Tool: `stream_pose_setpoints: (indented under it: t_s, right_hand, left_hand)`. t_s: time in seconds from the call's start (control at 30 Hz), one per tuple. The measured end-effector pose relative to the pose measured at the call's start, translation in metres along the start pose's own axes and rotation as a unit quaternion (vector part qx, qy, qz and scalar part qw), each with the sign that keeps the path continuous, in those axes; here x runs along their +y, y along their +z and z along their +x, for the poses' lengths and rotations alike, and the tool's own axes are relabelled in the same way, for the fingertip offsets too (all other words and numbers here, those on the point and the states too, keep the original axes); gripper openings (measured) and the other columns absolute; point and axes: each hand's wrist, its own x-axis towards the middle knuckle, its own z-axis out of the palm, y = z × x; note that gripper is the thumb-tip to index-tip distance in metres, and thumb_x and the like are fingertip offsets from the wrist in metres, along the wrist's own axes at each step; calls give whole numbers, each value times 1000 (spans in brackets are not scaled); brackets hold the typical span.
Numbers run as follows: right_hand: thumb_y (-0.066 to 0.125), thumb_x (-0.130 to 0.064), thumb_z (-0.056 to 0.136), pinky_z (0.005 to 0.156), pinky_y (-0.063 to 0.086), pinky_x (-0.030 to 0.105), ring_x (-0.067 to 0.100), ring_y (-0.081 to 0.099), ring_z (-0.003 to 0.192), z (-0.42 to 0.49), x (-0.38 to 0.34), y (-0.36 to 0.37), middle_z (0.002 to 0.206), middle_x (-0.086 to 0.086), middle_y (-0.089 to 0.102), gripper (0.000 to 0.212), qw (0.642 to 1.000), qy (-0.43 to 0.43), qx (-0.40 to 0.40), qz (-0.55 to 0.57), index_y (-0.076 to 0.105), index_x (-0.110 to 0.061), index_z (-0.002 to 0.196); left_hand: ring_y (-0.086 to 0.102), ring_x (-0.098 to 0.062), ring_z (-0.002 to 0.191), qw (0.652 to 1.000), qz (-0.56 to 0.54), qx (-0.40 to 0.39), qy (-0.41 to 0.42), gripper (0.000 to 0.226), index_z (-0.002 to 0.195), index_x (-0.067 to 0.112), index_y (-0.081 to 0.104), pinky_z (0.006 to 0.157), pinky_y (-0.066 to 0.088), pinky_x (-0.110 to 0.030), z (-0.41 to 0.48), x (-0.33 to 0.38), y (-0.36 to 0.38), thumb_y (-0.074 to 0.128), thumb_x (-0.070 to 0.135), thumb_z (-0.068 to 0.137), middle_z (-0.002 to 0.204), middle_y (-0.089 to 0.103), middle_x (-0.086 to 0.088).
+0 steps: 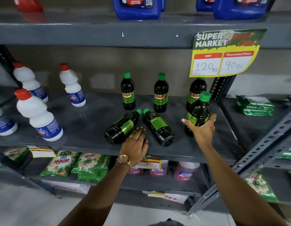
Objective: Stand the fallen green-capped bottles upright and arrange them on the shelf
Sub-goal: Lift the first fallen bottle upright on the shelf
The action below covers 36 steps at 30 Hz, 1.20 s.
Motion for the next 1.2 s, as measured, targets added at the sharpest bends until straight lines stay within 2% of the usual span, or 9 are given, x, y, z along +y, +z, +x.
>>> stream_pose_setpoints:
  t_s: [0.07,0.17,0.37,0.43,0.53,0.63,0.8,1.0,1.2]
  right_hand:
    - [88,-29,60,72,44,9,-10,57,88,-1,9,-2,99,-19,57,74,1000,-14,-24,15,39,-28,116]
    - [82,-15,65,78,52,26,-3,62,89,-2,24,-9,98,-9,65,65,999,-4,-44,9,49,-23,120]
    - [90,-46,48,96,44,35,22,49,113,-8,9,8,116,8,52,85,999,-13,19,-49,47,-12,114]
    - [88,-36,57,98,41,31,21,46,113,-11,9,16,118,5,46,80,999,4,16,-31,47,-9,119]
    - [78,-7,67,78,49,13,14,59,98,-18,24,13,106,-5,54,72,999,20,-10,26,46,-13,131]
    - [87,-21,60,80,47,9,-5,59,94,-24,25,9,106,-7,61,78,1000,1,11,15,49,-16,128]
    - [92,-36,49,107,35,43,29,39,123,-19,9,22,127,13,44,93,998,4,52,-46,44,-9,124]
    - [88,-30,58,89,53,40,14,61,94,-21,21,13,108,3,61,72,1000,-12,20,13,49,-19,117]
    - [90,-51,43,92,48,34,21,53,109,-13,15,16,117,4,47,88,999,-2,27,23,40,-28,111]
  left_hand:
    - [31,-22,140,1000,-3,2,0,53,142,6,35,115,25,-32,0,-1,1,35,33,96,150,38,-10]
    - [30,-21,141,1000,-1,2,-2,53,142,7,35,115,26,-32,0,-1,2,34,34,96,151,37,-9]
    - [27,-21,142,1000,3,2,2,52,142,8,35,115,19,-29,0,-3,2,34,34,97,151,37,-9]
    - [25,-20,143,1000,2,-1,6,53,143,9,33,114,15,-27,0,-3,3,33,35,97,152,35,-8]
    - [24,-20,143,1000,1,-3,5,54,143,8,33,114,14,-28,1,-4,3,33,37,97,152,34,-9]
    - [26,-19,142,1000,6,2,13,54,141,8,36,116,16,-29,-1,-4,3,33,38,97,151,36,-10]
    - [35,-19,138,999,12,26,20,52,137,7,44,114,19,-29,-3,0,-2,34,34,94,145,45,-11]
    - [36,-17,137,999,17,31,13,51,135,8,47,114,19,-28,-4,2,-2,36,35,94,143,47,-9]
    - [35,-16,138,1000,17,18,6,52,136,8,46,115,19,-28,-4,3,-5,35,35,94,144,46,-8]
